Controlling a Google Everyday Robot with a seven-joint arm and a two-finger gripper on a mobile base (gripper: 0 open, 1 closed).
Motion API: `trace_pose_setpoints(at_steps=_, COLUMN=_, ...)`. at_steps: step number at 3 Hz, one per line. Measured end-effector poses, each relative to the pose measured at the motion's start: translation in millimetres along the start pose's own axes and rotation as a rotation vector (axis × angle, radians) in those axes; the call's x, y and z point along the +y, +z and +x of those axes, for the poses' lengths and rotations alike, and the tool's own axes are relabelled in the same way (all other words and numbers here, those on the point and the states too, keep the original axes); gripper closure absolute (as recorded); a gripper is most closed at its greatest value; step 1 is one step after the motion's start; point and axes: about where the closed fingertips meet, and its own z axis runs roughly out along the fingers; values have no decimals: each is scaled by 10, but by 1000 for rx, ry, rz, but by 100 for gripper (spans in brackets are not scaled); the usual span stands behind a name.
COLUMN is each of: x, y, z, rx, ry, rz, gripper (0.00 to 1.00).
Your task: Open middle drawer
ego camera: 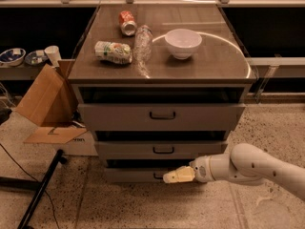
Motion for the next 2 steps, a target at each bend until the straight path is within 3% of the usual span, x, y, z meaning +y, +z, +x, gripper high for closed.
trace_pose_setpoints(at_steps=1, x=-142, y=106, z=-98, rx=-88, ry=54, rz=-14, gripper=0)
trace_pose_setpoints(at_steps=2, x=-308, y=53, z=-305, rx=-253, ry=128, rz=-2, gripper=0)
